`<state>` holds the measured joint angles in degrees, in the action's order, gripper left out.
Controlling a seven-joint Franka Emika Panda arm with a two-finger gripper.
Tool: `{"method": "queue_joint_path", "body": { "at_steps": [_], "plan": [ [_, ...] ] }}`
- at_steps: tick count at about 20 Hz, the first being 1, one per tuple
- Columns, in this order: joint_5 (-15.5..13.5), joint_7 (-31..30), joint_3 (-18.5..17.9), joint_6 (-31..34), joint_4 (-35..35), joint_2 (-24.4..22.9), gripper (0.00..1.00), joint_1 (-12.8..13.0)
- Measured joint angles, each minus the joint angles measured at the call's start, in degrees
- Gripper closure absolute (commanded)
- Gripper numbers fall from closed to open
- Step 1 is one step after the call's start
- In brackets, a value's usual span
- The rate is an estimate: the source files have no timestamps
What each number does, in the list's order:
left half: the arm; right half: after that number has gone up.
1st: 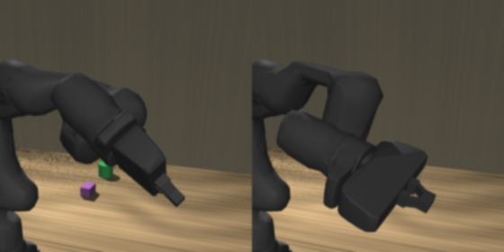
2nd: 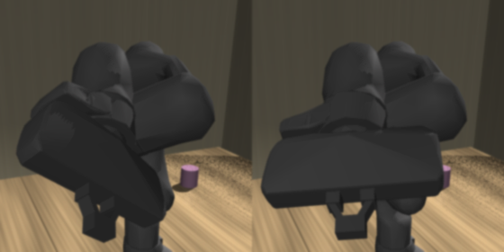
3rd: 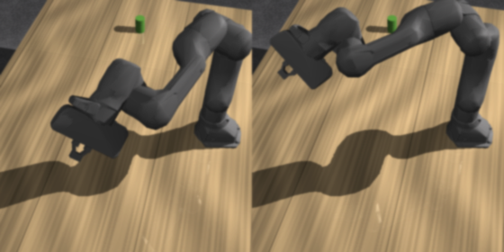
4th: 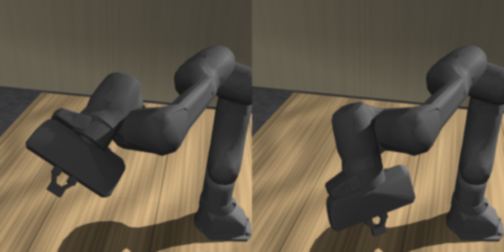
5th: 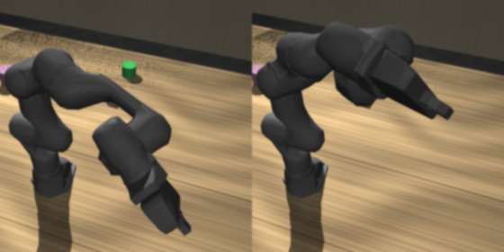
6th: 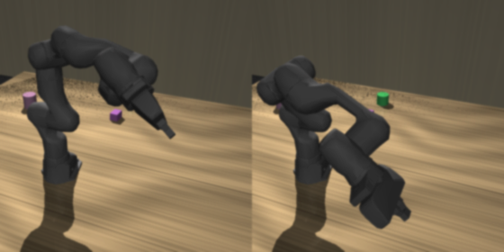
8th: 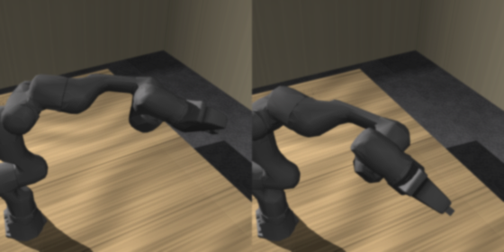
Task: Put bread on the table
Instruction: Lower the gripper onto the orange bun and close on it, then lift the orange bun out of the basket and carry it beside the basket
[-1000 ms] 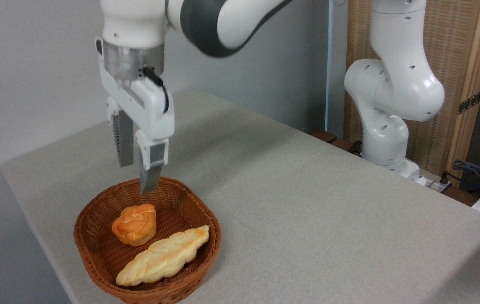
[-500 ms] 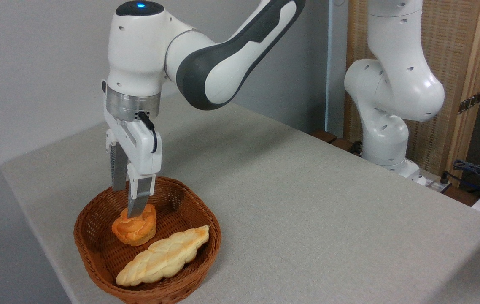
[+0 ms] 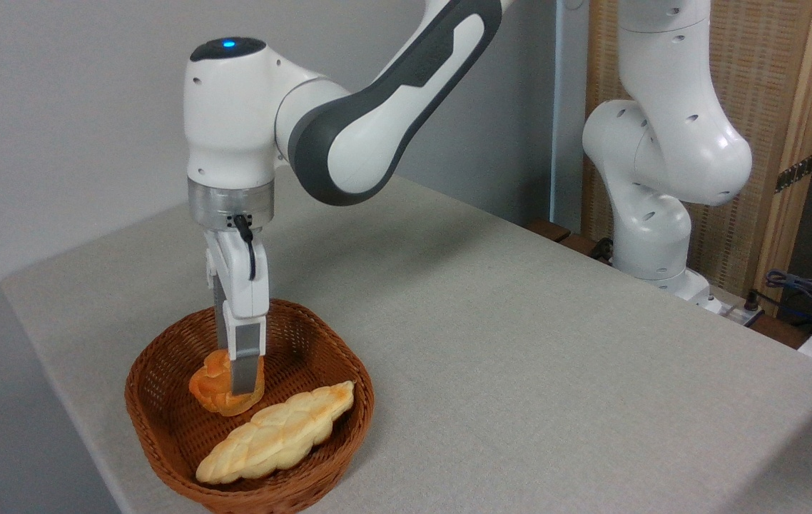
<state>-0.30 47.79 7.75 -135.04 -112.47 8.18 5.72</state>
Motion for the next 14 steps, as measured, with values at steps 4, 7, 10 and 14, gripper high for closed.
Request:
{"method": "queue_joint_path", "body": {
  "at_steps": [4, 7, 10, 14],
  "plan": [
    [0.6, 0.1, 0.5, -2.4, -0.1, 1.1, 0.55, 0.0],
    [0.6, 0.2, 0.5, -2.8, -0.2, 1.4, 0.55, 0.0],
    [0.6, 0.2, 0.5, -2.8, -0.2, 1.4, 0.55, 0.0],
    [0.6, 0.2, 0.5, -2.8, -0.1, 1.4, 0.55, 0.0]
  ]
}}
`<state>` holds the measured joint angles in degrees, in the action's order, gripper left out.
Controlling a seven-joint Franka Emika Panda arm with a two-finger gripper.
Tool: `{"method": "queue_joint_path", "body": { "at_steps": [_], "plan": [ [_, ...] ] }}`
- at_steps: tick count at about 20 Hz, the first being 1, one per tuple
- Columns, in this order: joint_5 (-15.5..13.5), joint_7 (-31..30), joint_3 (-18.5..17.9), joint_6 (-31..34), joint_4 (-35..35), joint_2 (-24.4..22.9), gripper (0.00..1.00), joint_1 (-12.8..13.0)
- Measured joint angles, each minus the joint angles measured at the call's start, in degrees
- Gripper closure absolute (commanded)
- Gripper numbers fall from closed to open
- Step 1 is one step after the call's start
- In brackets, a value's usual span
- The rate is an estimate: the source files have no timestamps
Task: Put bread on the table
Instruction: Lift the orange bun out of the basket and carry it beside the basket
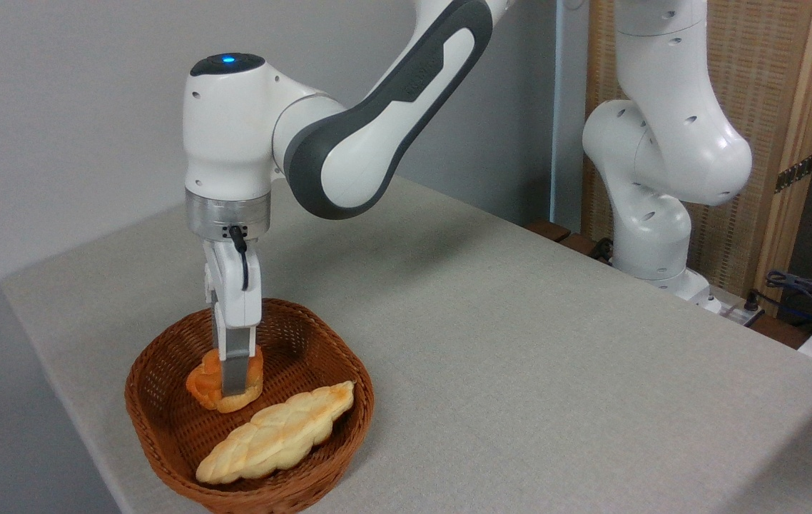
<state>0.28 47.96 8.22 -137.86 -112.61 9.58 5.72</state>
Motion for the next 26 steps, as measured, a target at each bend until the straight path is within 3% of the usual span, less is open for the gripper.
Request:
{"method": "queue_joint_path", "body": {
  "at_steps": [6, 8, 12, 14, 17, 21, 22, 24, 26],
  "plan": [
    [-0.1, 0.0, -0.1, 0.0, 0.3, -0.8, 0.54, -0.2],
    [-2.1, -0.2, -0.8, 1.0, 0.6, -2.9, 0.51, -0.5],
    [-7.0, -0.1, -4.7, 10.8, 0.8, -10.8, 0.47, -1.6],
    [-7.5, 0.0, -5.9, 19.2, 0.3, -15.5, 0.45, -2.0],
    [-7.5, 0.0, -5.8, 22.9, -3.9, -20.2, 0.42, -1.8],
    [-7.5, 0.0, -5.2, 22.9, -11.2, -25.1, 0.29, -0.3],
    [-7.5, 0.0, -5.0, 22.9, -12.7, -25.9, 0.23, 0.8],
    [-7.5, 0.0, -4.8, 22.8, -15.2, -26.8, 0.0, 2.9],
    [-7.5, 0.0, -4.8, 22.7, -16.6, -27.1, 0.0, 4.1]
  ]
}}
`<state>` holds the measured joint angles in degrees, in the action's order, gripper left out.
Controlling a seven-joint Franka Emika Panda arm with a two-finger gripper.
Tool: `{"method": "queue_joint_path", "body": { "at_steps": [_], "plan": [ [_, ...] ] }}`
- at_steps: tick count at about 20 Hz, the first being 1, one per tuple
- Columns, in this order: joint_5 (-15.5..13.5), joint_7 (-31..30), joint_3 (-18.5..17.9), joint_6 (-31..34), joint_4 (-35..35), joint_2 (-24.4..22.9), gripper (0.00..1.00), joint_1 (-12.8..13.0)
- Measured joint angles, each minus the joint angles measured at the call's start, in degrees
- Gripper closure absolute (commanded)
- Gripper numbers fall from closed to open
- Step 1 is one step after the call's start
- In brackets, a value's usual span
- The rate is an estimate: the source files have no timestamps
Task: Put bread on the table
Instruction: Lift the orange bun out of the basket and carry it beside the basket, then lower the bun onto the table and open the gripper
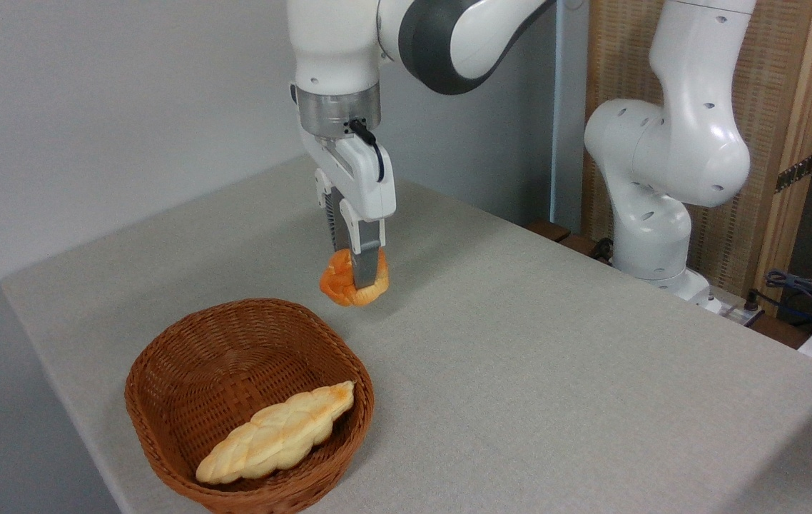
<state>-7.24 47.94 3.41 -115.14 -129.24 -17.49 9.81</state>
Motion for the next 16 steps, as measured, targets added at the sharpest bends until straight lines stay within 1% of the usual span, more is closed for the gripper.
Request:
{"method": "queue_joint_path", "body": {
  "at_steps": [9, 16],
  "plan": [
    [0.0, 1.2, 0.2, 0.0, -2.8, 0.1, 0.0, 0.6],
    [0.0, 1.2, 0.5, -0.1, -2.9, 0.1, 0.0, 0.7]
  ]
}}
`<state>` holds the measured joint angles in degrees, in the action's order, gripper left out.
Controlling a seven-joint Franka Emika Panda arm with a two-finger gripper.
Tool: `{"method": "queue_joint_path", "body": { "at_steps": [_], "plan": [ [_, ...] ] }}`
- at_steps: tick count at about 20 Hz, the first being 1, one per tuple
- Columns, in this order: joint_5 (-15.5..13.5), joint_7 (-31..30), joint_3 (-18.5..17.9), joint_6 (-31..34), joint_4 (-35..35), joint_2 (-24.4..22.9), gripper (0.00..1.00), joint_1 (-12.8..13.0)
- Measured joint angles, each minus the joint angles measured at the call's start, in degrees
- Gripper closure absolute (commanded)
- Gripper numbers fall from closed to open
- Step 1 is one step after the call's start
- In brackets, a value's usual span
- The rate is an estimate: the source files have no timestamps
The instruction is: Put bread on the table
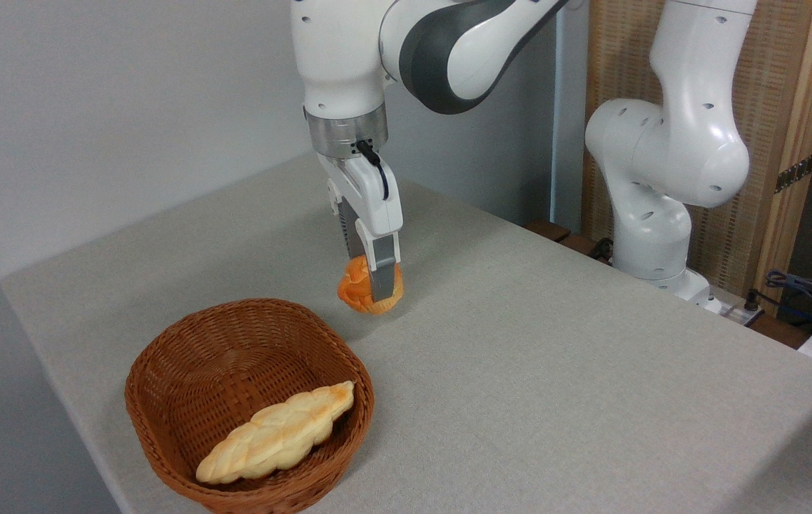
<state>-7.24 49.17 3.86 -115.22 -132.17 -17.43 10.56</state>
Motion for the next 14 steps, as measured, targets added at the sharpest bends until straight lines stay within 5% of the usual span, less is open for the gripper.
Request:
{"method": "queue_joint_path", "body": {
  "at_steps": [14],
  "plan": [
    [0.0, 0.0, -0.1, -0.1, 1.2, -0.7, 0.0, -0.6]
  ]
}}
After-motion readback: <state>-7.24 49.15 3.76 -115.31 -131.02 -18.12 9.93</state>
